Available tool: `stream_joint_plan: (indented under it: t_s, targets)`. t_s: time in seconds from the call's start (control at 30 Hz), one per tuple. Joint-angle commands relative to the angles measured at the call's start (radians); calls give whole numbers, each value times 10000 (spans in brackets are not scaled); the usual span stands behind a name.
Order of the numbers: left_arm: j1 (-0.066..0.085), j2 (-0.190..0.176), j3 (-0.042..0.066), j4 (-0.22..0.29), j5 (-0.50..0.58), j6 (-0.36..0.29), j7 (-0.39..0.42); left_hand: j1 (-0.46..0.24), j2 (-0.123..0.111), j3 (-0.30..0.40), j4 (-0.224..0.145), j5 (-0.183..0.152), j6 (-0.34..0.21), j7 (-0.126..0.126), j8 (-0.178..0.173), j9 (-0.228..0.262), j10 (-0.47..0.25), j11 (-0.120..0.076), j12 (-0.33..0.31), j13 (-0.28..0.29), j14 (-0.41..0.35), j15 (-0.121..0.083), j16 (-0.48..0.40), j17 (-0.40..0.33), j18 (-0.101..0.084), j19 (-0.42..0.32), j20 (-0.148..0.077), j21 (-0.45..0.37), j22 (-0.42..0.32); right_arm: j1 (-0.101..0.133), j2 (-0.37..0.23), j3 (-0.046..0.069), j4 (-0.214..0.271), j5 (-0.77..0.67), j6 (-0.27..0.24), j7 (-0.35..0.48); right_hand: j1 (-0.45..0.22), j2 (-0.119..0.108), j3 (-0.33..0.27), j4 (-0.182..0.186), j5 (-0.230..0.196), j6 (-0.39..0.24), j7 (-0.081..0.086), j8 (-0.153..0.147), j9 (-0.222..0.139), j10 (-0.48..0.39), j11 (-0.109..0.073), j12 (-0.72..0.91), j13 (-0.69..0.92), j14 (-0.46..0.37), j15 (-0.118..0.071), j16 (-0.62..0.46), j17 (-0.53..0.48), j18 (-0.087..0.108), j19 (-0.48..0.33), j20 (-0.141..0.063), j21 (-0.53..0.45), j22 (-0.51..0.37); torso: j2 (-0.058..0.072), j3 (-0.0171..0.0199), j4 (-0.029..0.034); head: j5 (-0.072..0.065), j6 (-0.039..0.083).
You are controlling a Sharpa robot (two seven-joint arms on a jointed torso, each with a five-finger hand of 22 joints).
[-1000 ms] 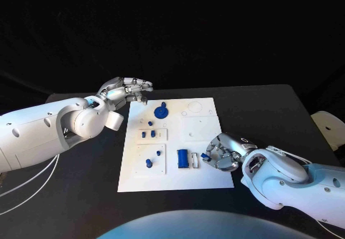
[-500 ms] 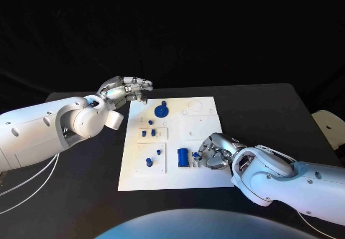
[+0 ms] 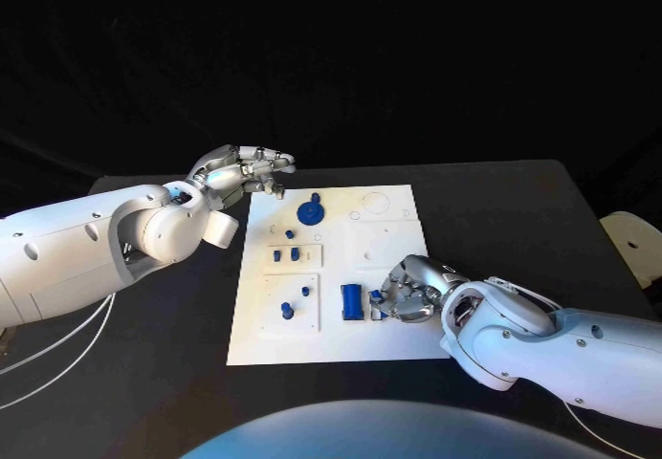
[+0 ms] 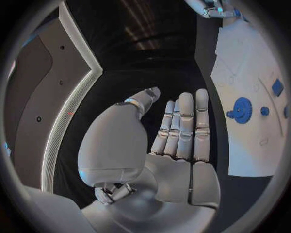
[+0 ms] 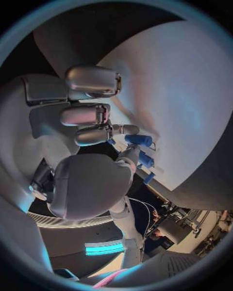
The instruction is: Assemble the parts on the task board
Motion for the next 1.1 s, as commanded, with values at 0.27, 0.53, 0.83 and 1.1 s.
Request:
stream_joint_plan:
  t_s: [0.27,0.53,0.83,1.1]
  targets:
    - [6,7,7,29,56,111,14,21,107,-61,-12,27,-60,6,66,-8,-52,7,43,-3,-82,6,32,-9,115,27,39,-58,-17,-27,59,-17,-34,-350,382,-103,-345,-17,-245,108,-206,240,-66,132,44,468,-92,139,1645,1075,-85,62,2519,-176,282,-92,-6,1851,0,8,2,-34,-7]
    - [6,-3,7,26,56,111,2,8,110,-76,0,26,-60,7,72,-9,-67,8,68,0,-84,8,43,-22,115,30,41,-61,-32,-27,73,-17,42,-375,404,-89,-443,-26,-360,145,-270,278,-78,141,54,485,-104,180,1678,1075,-96,63,2522,-177,282,-102,-3,1851,3,-1,4,-19,-28]
    - [7,-10,7,15,56,129,-17,4,108,-81,3,26,-61,7,73,-10,-71,8,73,0,-86,8,45,-26,114,30,42,-63,-36,-27,55,-17,83,-405,339,-82,-1312,271,-1657,226,-981,394,-87,70,35,501,-104,182,1722,1076,-103,64,2528,-178,279,-111,-8,1849,-10,-2,-8,12,-49]
    - [7,-9,6,6,56,125,-23,4,108,-81,3,26,-61,7,73,-10,-71,8,73,0,-86,8,45,-26,114,30,42,-63,-36,-27,47,-17,88,-415,302,-73,-1452,504,-2830,255,-971,441,-88,23,36,508,-110,168,1743,1076,-104,64,2526,-175,276,-115,-18,1846,-5,3,-1,18,-47]
